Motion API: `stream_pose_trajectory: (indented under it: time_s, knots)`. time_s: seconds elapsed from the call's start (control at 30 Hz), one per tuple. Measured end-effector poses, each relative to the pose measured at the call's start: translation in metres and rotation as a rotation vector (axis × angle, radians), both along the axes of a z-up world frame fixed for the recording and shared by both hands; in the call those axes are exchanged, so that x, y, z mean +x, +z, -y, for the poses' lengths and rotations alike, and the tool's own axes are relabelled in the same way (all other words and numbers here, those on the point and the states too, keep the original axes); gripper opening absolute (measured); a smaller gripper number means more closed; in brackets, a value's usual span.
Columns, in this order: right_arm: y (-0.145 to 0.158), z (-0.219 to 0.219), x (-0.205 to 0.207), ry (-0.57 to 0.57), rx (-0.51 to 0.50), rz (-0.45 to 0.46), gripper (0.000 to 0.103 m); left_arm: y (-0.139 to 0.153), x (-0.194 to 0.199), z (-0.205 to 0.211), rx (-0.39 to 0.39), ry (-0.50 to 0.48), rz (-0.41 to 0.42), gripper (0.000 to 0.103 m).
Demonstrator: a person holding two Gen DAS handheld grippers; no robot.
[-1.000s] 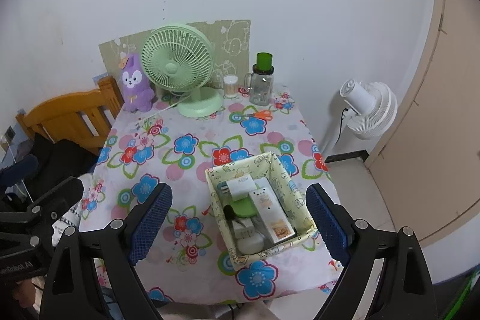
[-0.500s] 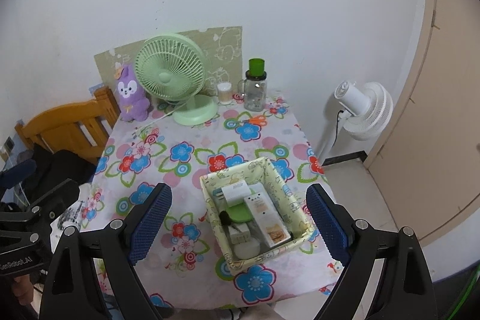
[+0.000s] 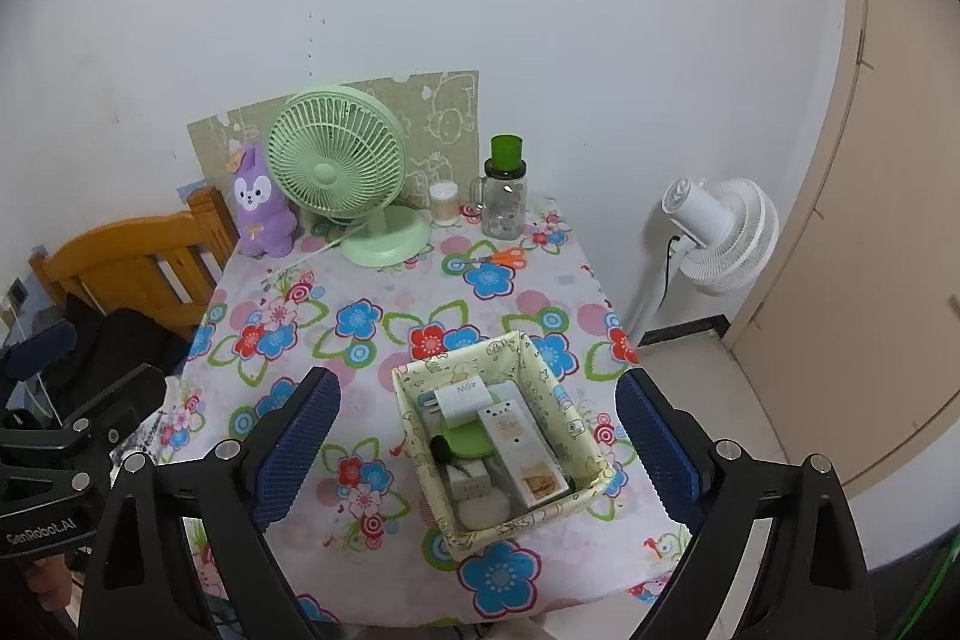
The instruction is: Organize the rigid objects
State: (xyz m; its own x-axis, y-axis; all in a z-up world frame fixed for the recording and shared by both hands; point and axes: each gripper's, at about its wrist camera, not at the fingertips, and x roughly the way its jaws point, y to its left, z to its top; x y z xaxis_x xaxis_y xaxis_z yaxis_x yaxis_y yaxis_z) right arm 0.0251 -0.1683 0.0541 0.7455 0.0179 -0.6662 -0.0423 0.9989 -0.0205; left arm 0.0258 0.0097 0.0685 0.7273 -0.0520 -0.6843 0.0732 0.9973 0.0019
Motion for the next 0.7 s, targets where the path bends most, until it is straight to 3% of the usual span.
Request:
stream_pose_trajectory:
  time_s: [0.7]
  knots:
    - [0.0039,-0.0036,-0.0019,0.027,-0.033,-0.031,0.095,0.0102,0.0001,0.0030,-0.048,0.006,0.006,0.103]
